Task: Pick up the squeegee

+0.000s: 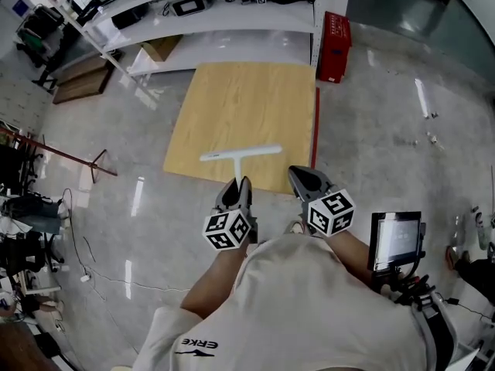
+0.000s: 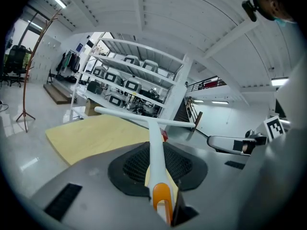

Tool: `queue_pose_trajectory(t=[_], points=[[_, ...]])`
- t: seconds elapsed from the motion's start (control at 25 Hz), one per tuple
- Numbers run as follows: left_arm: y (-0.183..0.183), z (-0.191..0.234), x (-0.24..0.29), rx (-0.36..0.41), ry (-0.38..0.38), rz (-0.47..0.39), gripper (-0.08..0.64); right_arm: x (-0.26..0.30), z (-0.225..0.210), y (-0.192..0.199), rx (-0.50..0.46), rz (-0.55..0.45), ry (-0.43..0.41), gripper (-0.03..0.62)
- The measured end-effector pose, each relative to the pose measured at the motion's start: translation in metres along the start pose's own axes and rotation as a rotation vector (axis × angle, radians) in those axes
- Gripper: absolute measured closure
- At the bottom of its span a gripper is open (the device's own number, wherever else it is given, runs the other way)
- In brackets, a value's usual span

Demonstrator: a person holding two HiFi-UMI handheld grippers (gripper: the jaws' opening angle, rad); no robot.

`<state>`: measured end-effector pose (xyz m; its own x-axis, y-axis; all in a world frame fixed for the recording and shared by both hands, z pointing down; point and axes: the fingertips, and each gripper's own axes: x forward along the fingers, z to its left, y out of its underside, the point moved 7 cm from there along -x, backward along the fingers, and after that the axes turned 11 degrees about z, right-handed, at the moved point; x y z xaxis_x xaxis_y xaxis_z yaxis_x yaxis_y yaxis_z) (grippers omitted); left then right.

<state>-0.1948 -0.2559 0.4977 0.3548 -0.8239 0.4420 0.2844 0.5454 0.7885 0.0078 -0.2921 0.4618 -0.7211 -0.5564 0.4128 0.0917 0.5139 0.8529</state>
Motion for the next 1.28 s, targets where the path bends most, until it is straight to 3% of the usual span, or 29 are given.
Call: queue_pose_trajectory(t=[0.24, 0.44, 0.52, 0.92, 1.28], points=[[-0.012, 0.005, -0.004, -0.002, 0.009, -0.007, 0.479, 0.005, 0.003, -0.010, -0.002, -0.002, 0.011, 0.588], [0.009, 0.037, -0.079, 0.009, 0.041, -0.011, 0.479, -0.005, 0.083, 0.018, -0.017, -0.009, 0.045, 0.588], [0.013, 0.043, -0.092, 0.012, 0.052, -0.009, 0.479, -0.008, 0.097, 0.023, -0.020, -0.010, 0.060, 0.588], [0.030, 0.066, -0.121, 0.026, 0.096, -0.001, 0.479, -0.007, 0.133, 0.049, -0.012, -0.004, 0.113, 0.588], [0.029, 0.069, -0.116, 0.022, 0.103, 0.003, 0.479, -0.005, 0.129, 0.050, 0.000, 0.002, 0.141, 0.588]])
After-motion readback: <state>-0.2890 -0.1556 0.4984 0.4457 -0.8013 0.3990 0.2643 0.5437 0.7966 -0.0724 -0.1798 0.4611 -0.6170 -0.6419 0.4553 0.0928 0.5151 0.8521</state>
